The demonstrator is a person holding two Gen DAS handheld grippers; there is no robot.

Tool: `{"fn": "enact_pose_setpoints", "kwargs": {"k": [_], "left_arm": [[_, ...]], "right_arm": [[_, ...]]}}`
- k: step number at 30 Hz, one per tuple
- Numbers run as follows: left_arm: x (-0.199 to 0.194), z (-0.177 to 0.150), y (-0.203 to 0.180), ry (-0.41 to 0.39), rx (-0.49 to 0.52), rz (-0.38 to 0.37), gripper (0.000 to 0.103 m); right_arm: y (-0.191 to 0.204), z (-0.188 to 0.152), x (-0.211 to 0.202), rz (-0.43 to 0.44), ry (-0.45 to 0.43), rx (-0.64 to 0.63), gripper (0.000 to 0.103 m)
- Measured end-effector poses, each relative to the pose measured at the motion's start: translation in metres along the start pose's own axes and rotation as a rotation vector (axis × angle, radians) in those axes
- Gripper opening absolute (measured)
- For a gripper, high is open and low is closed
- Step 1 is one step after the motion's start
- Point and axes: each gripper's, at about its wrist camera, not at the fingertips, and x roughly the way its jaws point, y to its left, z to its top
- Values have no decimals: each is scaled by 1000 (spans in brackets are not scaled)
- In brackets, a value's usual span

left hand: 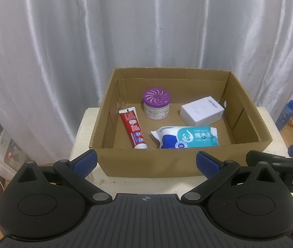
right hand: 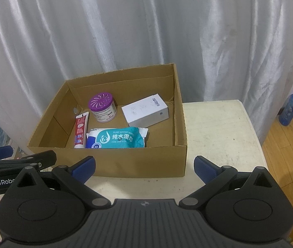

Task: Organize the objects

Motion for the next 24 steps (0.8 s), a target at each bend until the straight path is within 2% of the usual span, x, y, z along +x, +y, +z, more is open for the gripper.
{"fn": "enact_pose_setpoints", "kwargs": {"k": [24], "left_arm": [[0,0,-2,1,0,1,102]], "right_arm": [[-2,-1,0,2,5,11,103]]}}
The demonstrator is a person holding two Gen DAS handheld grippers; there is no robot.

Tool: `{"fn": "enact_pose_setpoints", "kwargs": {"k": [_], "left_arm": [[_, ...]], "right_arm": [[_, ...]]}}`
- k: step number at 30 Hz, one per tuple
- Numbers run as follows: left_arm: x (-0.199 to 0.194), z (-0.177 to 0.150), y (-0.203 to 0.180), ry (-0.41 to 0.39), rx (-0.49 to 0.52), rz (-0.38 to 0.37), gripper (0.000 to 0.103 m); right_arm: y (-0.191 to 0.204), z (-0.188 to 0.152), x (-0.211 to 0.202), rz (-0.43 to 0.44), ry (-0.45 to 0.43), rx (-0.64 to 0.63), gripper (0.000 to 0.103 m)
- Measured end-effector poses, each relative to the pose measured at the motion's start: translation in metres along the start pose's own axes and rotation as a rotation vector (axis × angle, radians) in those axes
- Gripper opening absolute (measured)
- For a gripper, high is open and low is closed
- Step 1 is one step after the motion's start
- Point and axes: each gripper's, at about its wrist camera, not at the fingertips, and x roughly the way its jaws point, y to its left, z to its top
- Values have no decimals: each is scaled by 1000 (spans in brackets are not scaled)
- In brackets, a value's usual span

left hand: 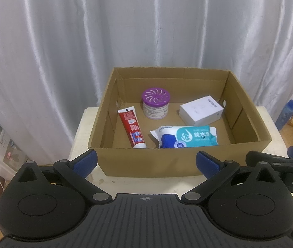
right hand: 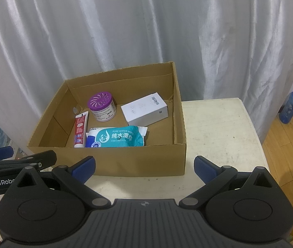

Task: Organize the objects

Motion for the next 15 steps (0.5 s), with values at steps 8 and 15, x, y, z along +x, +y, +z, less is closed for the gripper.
{"fn": "enact_pose_setpoints", "kwargs": {"k": [8,15], "left_arm": [[0,0,0,0,-1,-1,102],[-1,0,0,-1,0,0,102]], "right_arm": [[0,0,-1,-2,-2,-2,103],[0,-1,-1,-2,-3,-2,103]]}}
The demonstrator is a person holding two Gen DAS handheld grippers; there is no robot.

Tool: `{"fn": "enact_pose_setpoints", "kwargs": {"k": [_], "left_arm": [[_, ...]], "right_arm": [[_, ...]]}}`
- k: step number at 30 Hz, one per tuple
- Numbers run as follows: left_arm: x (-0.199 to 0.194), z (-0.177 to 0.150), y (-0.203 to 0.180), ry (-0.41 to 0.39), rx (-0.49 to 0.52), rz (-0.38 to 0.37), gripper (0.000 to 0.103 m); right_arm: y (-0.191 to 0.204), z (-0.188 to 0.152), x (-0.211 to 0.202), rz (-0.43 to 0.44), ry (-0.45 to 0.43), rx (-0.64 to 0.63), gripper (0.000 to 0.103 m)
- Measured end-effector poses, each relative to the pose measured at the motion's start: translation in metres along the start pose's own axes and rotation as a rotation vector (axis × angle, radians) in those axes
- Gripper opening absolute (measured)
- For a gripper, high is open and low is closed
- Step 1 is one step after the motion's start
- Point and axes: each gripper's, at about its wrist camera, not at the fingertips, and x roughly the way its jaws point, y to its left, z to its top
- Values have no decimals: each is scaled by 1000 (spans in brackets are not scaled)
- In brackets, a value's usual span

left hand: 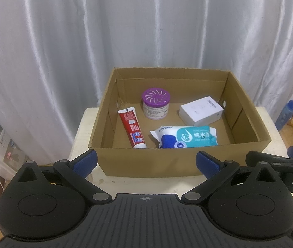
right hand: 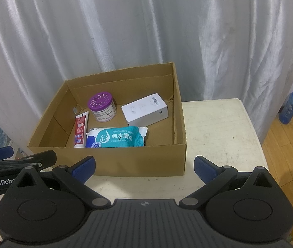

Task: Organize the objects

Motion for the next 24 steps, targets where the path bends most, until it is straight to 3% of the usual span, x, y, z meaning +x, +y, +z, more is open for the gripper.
{"fn": "enact_pose_setpoints", "kwargs": {"k": [24], "left_arm": [[0,1,1,2,-1,0,102]], "right_arm": [[1,1,1,2,4,4,103]]}}
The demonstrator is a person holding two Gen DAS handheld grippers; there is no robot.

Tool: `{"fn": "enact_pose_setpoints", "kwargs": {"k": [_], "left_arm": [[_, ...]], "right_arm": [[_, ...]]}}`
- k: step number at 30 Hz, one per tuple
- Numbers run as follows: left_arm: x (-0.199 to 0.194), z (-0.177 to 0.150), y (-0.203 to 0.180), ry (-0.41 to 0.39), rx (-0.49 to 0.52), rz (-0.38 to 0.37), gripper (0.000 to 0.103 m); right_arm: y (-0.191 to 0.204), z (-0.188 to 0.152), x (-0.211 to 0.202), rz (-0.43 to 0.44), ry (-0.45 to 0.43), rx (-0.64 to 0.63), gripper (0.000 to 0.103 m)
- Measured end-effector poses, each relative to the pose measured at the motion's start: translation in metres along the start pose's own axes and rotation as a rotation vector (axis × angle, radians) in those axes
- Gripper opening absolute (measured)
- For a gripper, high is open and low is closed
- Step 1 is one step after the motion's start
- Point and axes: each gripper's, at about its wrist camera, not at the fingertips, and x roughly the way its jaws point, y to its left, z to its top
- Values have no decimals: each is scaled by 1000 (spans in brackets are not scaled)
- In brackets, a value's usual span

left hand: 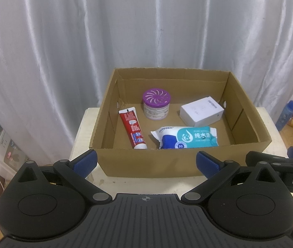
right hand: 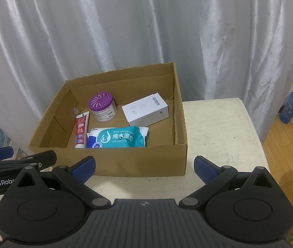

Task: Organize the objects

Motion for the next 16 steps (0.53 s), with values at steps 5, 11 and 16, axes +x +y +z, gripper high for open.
{"fn": "enact_pose_setpoints", "kwargs": {"k": [5,11,16], "left_arm": [[0,0,0,0,0,0,102],[0,0,0,0,0,0,102],[0,0,0,0,-1,0,102]], "right_arm": [[1,0,0,1,1,1,103],[0,0,0,2,0,1,103],[1,-1,1,2,0,2,103]]}}
